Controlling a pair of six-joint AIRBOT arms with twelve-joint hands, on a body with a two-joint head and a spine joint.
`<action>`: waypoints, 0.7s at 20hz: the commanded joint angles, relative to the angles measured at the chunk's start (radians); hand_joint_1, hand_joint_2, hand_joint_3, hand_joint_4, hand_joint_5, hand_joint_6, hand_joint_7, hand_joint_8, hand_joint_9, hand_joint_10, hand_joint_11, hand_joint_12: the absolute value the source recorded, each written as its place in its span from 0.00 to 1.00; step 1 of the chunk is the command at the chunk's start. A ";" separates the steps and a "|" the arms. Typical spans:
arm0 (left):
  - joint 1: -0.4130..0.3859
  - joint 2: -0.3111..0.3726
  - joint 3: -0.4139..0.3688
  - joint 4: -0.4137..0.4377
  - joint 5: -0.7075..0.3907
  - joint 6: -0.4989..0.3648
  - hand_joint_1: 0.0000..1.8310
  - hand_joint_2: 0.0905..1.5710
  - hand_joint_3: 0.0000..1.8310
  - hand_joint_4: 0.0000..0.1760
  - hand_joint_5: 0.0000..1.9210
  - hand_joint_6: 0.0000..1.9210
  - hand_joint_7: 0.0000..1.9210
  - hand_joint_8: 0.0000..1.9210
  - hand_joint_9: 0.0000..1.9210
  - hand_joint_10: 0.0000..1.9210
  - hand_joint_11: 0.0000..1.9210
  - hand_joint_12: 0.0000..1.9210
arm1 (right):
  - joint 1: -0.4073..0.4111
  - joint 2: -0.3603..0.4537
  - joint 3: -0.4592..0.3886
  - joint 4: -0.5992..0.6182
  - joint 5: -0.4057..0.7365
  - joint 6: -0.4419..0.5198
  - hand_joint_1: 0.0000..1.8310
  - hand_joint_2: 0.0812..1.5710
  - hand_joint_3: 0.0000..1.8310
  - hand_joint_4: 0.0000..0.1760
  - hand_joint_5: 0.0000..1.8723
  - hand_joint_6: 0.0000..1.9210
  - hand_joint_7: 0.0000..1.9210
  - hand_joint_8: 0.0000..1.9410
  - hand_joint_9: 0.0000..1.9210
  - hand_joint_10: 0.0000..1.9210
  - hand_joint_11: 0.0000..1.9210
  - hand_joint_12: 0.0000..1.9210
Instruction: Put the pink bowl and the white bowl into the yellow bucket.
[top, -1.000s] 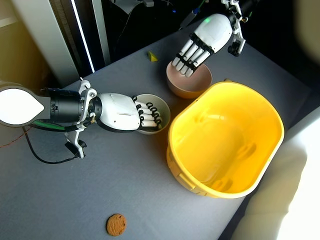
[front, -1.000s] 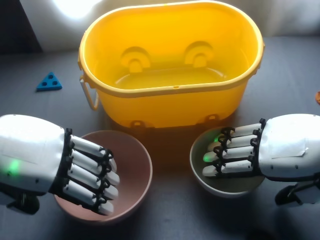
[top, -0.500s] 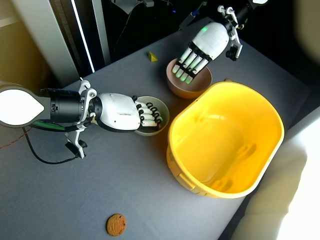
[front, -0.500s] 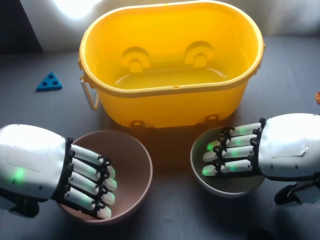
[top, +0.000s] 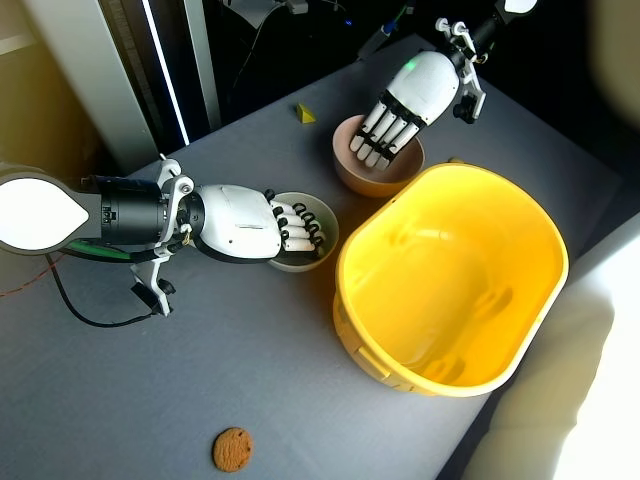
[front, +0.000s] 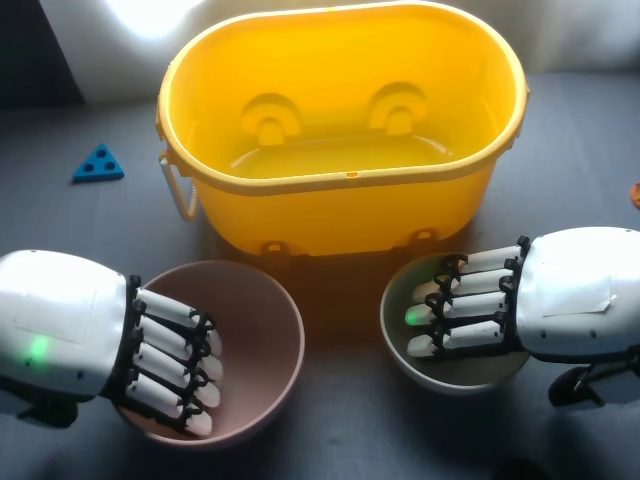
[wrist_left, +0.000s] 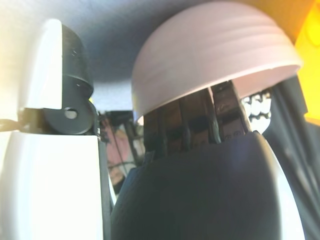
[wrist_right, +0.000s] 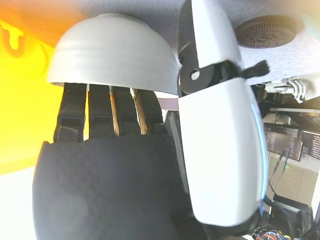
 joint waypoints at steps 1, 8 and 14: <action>0.000 0.001 0.002 -0.053 -0.053 0.007 0.74 0.62 0.00 0.00 0.19 0.00 0.18 0.00 0.15 0.01 0.00 0.32 | 0.000 0.009 0.000 0.032 0.078 0.001 0.65 0.64 0.00 0.00 0.08 0.00 0.01 0.00 0.00 0.00 0.00 0.22; 0.000 0.001 -0.007 -0.056 -0.046 0.007 0.73 0.63 0.00 0.00 0.17 0.00 0.16 0.00 0.13 0.00 0.00 0.29 | 0.000 0.009 0.000 0.031 0.079 0.001 0.63 0.65 0.00 0.00 0.08 0.00 0.02 0.00 0.00 0.00 0.00 0.20; 0.001 0.001 -0.014 -0.057 -0.043 0.008 0.68 0.76 0.00 0.00 0.39 0.01 0.39 0.00 0.36 0.01 0.19 0.38 | 0.000 0.009 0.000 0.031 0.080 0.001 0.72 0.68 0.00 0.00 0.32 0.01 0.30 0.01 0.26 0.03 0.01 0.69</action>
